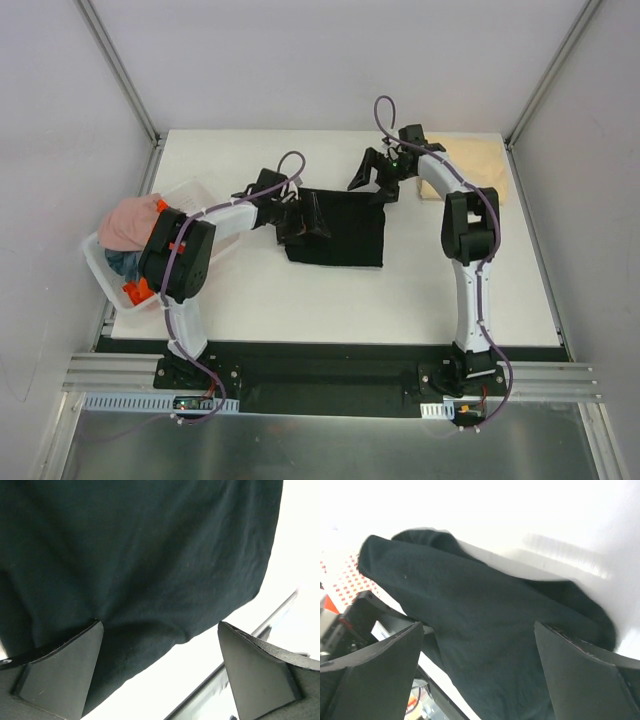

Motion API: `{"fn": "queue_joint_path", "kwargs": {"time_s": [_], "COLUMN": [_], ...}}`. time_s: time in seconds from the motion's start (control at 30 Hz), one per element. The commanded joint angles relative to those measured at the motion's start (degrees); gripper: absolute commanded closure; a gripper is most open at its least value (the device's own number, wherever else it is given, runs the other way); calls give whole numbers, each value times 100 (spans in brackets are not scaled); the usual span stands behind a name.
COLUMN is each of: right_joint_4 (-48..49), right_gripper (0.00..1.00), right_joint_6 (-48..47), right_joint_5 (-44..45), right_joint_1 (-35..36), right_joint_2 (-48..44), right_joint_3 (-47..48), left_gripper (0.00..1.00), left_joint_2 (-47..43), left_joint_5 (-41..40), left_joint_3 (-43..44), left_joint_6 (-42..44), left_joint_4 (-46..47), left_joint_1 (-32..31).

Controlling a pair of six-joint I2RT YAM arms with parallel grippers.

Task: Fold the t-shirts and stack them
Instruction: Put the neatly folded tshirt into the corner of the board with the right arm

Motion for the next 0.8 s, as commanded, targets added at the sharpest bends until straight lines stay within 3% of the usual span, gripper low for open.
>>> {"fn": "queue_joint_path", "kwargs": {"time_s": [0.0, 0.2, 0.37, 0.63, 0.77], "right_joint_4": [-46, 612, 1333, 1519, 1607], "right_gripper": [4, 3, 4, 3, 3], "right_joint_6": [-519, -627, -108, -29, 42], "right_joint_5": [-302, -960, -1128, -1357, -683], "right_joint_1": [-71, 34, 289, 289, 254], "right_joint_2": [-1491, -3361, -4085, -3849, -3577], "right_joint_3": [-489, -2641, -4390, -5201, -5518], "left_gripper": [1, 1, 1, 1, 1], "left_joint_2": [-817, -1566, -1242, 471, 937], "left_joint_5": [-135, -48, -57, 128, -65], "left_joint_3": [-601, -532, 206, 1515, 1648], "left_joint_6": [-205, -347, -127, 58, 66], "left_joint_4": [-553, -553, -632, -728, -738], "left_joint_1": [-359, -457, -255, 272, 475]}}
